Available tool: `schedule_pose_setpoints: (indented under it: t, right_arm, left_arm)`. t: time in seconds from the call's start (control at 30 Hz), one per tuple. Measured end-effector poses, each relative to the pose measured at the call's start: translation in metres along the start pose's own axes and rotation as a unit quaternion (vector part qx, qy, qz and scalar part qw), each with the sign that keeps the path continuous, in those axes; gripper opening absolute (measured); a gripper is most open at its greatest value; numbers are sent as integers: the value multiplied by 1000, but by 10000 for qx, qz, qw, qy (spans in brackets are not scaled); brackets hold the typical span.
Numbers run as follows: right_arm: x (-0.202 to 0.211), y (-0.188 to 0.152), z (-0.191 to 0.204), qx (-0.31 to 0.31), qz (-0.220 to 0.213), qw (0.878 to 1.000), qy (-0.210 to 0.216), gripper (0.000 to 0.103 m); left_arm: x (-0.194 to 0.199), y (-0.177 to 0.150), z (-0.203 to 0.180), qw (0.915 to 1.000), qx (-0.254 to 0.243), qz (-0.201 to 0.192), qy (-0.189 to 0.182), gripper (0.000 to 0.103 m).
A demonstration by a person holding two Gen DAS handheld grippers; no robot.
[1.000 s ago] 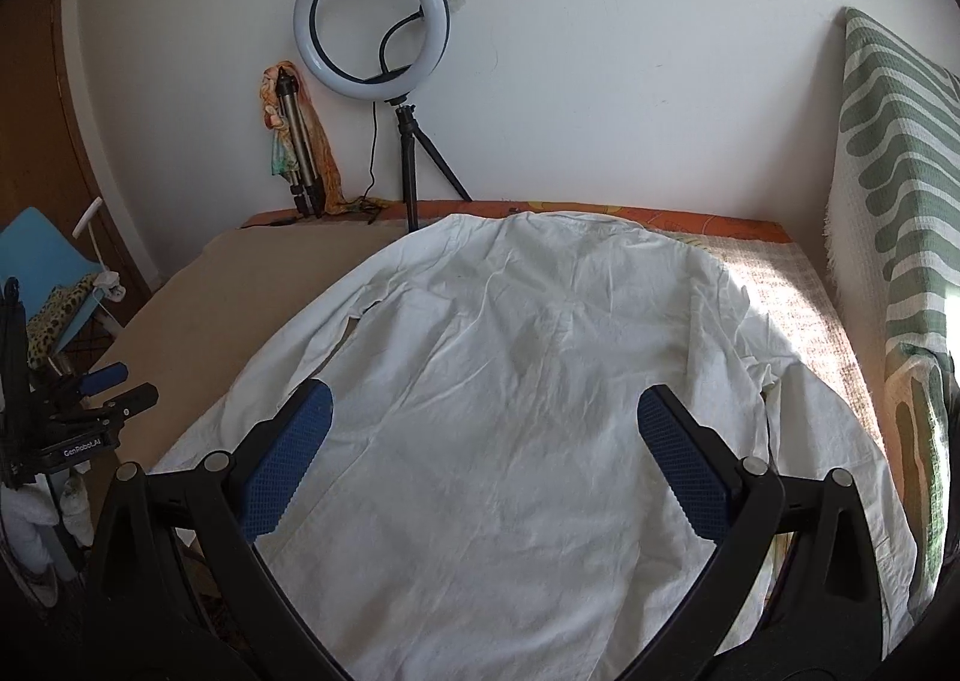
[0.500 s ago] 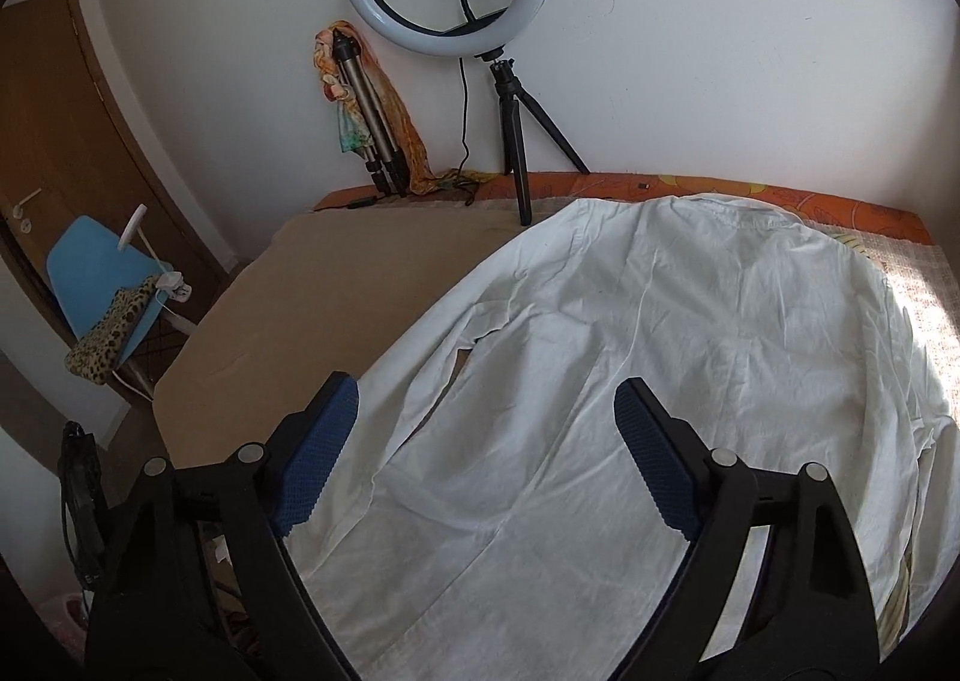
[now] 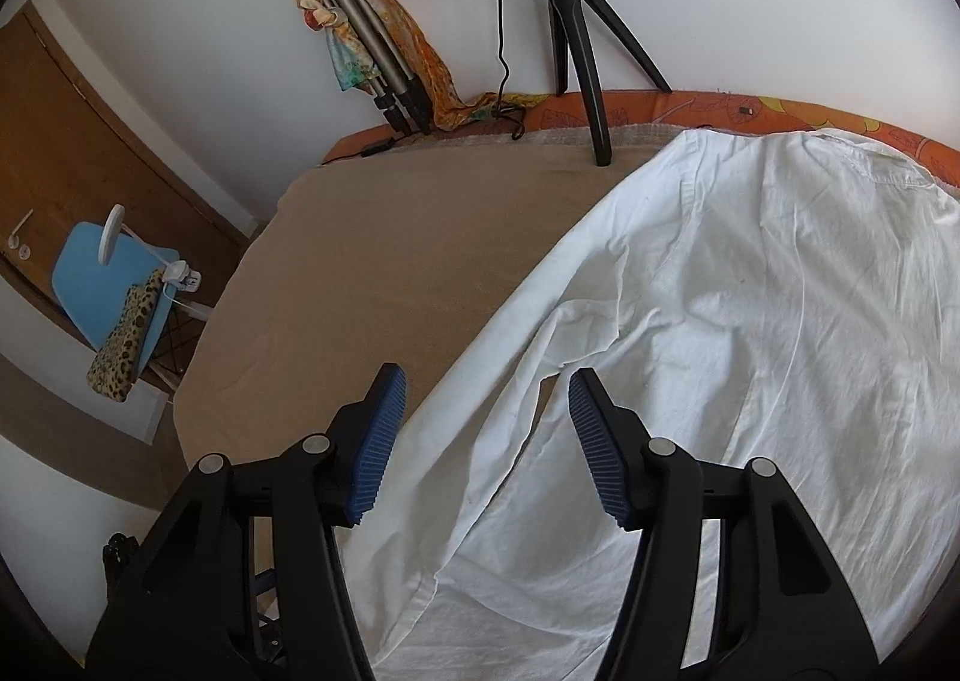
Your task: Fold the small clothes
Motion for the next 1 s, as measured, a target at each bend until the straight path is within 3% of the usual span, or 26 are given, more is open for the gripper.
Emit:
schedule_pose_setpoints:
  t: [0.1,0.17,0.27,0.5,0.63,0.83,1.0]
  right_arm:
    - [-17,5,3,50,106,9999,-109,61]
    - [-25,6,4,77,209,9997,-113,61]
    - [-37,7,3,90,360,9992,-137,61]
    - [-49,13,4,29,681,9976,111,61]
    - [-54,21,11,211,826,9962,146,61]
    - [-61,36,18,411,1008,9940,141,61]
    - [-85,39,21,542,1367,9890,-139,61]
  left_arm:
    - [-2,4,-2,9998,-111,-76,118,53]
    - [-5,6,-3,9998,-113,-110,139,28]
    - [-6,12,-5,9998,25,-156,-80,8]
    - [32,45,-24,9927,237,-945,-714,5]
    - [52,56,-58,9879,-347,-1293,-783,5]
    - [55,43,-102,9808,-1220,-1269,-842,4]
    - [52,32,-124,9749,-1704,-1212,-769,4]
Point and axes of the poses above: each gripper's, at about its wrist camera, not at the fingertips, and x roughly against the way its jaws point, z to its left, y to its top, the point moved 10 cm from there along -x, roughly the way its jaws point, and after that the axes turned 9 degrees about -y, right-handed, at the moved point
